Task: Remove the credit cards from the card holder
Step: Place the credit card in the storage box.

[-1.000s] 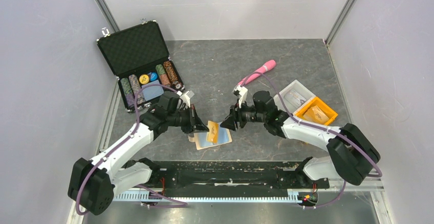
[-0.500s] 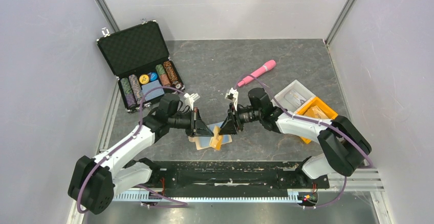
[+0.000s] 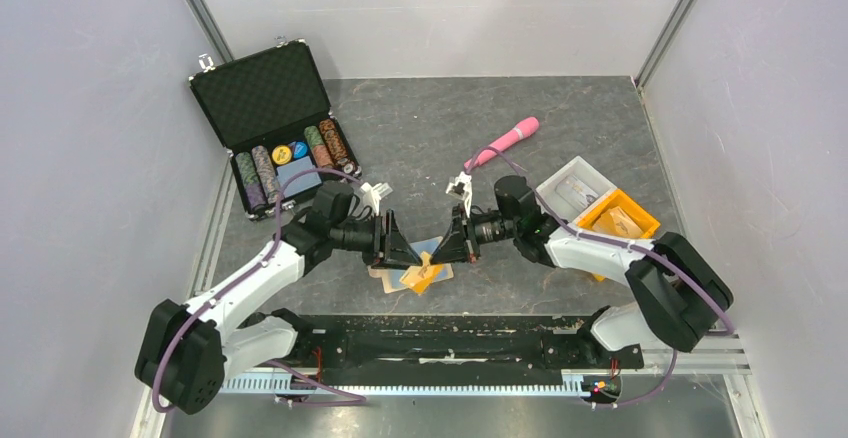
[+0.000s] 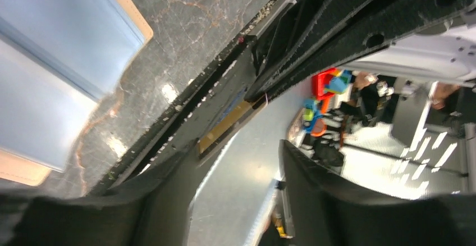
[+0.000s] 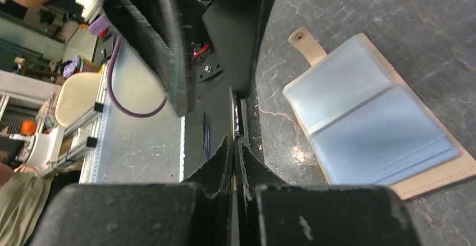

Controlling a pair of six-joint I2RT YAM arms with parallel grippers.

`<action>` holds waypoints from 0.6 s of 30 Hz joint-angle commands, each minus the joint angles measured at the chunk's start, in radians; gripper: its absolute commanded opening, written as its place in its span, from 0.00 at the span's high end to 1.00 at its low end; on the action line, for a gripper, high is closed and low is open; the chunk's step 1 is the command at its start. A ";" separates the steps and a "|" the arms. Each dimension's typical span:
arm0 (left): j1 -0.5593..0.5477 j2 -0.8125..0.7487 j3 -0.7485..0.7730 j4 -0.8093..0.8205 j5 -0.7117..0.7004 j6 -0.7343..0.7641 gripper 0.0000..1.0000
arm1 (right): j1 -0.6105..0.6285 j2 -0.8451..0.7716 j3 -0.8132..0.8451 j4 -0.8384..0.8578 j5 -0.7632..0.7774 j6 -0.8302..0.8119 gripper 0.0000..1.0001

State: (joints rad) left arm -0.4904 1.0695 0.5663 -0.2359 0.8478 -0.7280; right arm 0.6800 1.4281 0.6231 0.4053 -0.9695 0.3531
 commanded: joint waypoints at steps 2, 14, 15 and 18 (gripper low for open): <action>-0.004 -0.022 0.121 -0.092 -0.035 0.090 0.05 | -0.067 -0.079 -0.056 0.114 0.090 0.113 1.00; -0.004 -0.074 0.202 -0.264 -0.159 0.219 0.00 | -0.408 -0.399 -0.089 -0.269 0.451 0.168 1.00; -0.004 -0.078 0.196 -0.265 -0.157 0.218 0.00 | -0.450 -0.428 -0.079 -0.314 0.481 0.169 1.00; -0.005 -0.095 0.191 -0.282 -0.161 0.229 0.00 | -0.550 -0.526 -0.043 -0.473 0.615 0.152 1.00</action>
State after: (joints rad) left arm -0.4911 1.0061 0.7319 -0.4789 0.7120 -0.5682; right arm 0.2253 1.0027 0.5217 0.1577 -0.5625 0.5064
